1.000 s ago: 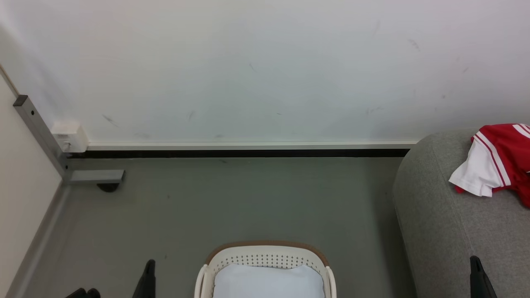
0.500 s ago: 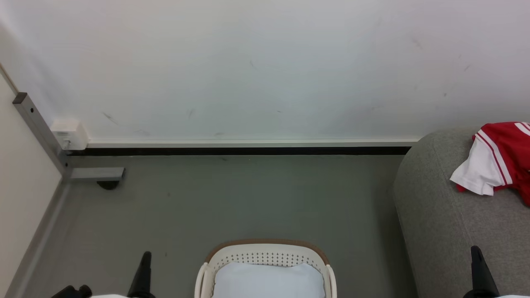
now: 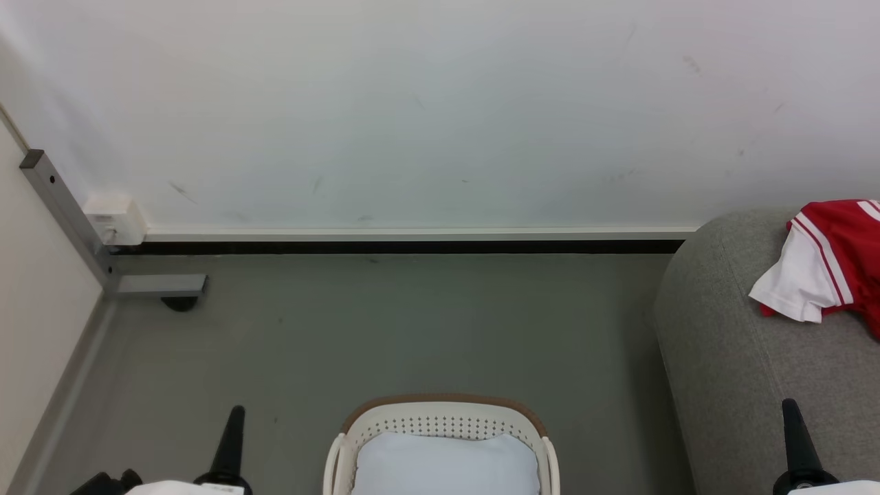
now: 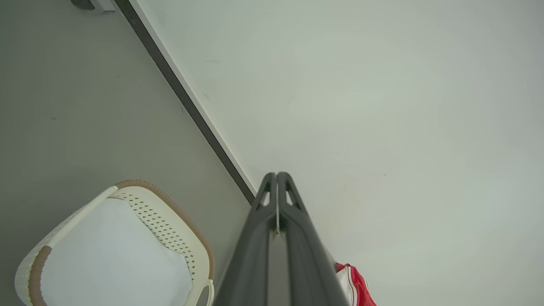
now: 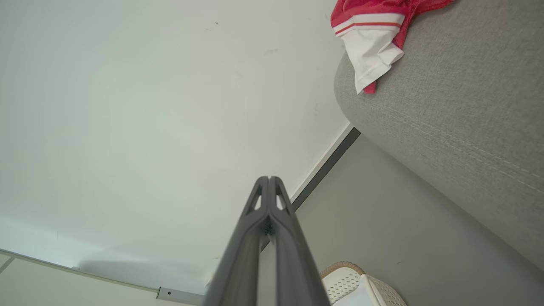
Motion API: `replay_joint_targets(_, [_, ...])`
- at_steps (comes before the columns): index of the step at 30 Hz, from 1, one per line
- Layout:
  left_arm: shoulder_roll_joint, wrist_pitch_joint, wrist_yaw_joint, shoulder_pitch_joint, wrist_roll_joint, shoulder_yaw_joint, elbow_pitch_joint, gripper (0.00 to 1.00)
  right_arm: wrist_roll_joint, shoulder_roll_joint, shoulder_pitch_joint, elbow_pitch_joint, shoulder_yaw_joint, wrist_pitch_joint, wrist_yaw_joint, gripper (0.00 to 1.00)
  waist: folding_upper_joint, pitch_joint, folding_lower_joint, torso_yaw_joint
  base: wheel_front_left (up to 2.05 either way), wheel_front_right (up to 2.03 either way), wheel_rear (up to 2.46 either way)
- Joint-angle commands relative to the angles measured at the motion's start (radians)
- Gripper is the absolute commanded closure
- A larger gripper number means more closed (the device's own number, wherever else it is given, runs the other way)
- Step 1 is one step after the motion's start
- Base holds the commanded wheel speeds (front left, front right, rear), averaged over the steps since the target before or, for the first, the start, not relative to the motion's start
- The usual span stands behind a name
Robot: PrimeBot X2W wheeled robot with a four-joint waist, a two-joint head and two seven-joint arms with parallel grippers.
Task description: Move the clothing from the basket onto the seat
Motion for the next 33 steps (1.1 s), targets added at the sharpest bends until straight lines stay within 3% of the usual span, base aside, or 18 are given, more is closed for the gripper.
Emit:
replay_joint_targets(1, [0.003, 0.008, -0.008, -0.022, -0.040, 0.011, -0.013, 1.00, 0.039, -0.012, -0.019, -0.009, -0.004, 0.007, -0.001, 1.00, 0.0000, 0.001, 0.0000, 0.000, 0.00, 0.00, 0.00])
replay_joint_targets(33, [0.000, 0.079, -0.030, -0.051, -0.302, 0.057, -0.022, 1.00, 0.314, -0.013, -0.055, -0.017, -0.011, 0.078, -0.002, 1.00, 0.0000, 0.019, 0.0000, 0.003, 0.00, 0.00, 0.00])
